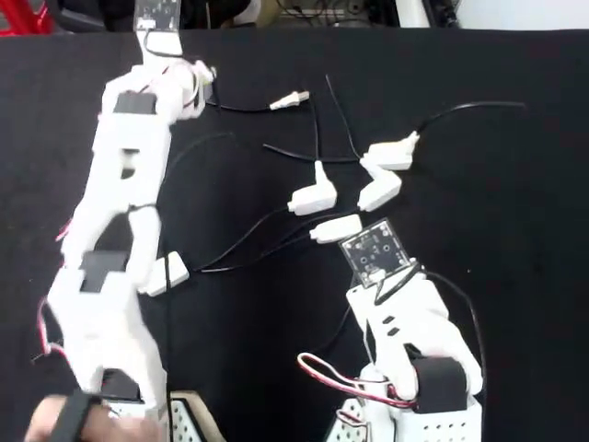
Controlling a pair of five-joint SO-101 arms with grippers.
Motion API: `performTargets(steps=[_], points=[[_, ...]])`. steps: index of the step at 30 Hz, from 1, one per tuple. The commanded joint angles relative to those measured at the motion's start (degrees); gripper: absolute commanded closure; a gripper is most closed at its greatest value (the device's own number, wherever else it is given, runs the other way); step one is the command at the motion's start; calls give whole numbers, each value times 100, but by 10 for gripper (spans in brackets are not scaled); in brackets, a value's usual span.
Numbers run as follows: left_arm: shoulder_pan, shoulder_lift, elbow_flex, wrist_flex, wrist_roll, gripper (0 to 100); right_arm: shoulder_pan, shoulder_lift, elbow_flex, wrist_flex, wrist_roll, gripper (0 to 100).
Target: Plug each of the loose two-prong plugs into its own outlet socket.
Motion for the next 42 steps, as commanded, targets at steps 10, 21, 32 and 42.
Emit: performTargets(steps=[10, 21, 32, 42], points=[[-22, 4070, -5209, 633, 79, 798, 70, 92, -321, 9, 79, 984], [163, 5407, -6554, 765, 79, 798, 70, 57, -295, 35, 88, 984], [312, 5433, -5508, -70, 79, 798, 70, 57, -295, 44, 88, 984], [277, 5371, -5710, 1987, -457, 802, 70, 57, -295, 44, 97, 984]])
